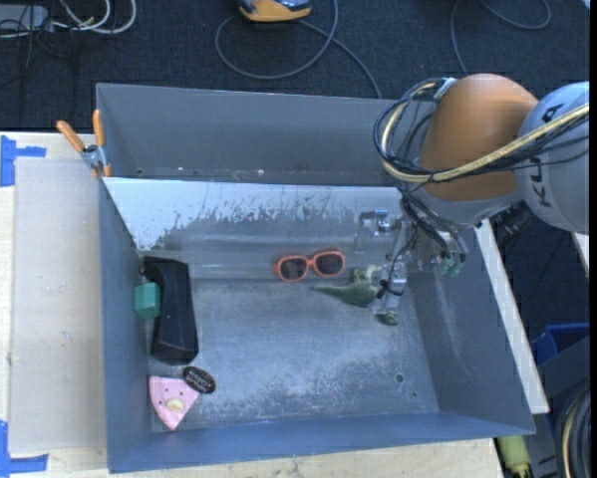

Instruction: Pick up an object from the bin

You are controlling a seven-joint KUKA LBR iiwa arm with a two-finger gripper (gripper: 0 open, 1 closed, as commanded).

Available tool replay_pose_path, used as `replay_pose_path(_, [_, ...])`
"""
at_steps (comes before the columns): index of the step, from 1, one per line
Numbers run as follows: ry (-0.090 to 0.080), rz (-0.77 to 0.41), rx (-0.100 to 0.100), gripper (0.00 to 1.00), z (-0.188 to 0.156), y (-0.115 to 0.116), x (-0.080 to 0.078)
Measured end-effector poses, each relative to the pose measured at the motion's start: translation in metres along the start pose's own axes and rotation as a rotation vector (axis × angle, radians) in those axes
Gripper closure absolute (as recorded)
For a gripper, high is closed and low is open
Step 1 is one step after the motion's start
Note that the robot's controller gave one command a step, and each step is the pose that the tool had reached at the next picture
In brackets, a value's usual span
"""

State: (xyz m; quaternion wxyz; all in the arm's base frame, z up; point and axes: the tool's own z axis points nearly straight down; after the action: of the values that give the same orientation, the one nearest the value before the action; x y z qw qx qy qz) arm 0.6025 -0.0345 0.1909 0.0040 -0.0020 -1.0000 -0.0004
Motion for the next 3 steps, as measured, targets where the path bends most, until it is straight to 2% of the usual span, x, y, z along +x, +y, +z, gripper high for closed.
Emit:
replay_pose_path(1, [-0.007, -0.001, 0.001, 0.00, -0.005, 0.000, -0.001])
replay_pose_path(2, [-0.007, 0.077, 0.000, 0.00, 0.070, -0.051, -0.009])
replay_pose_path(3, [-0.019, 0.223, 0.002, 0.00, 0.118, -0.058, -0.022])
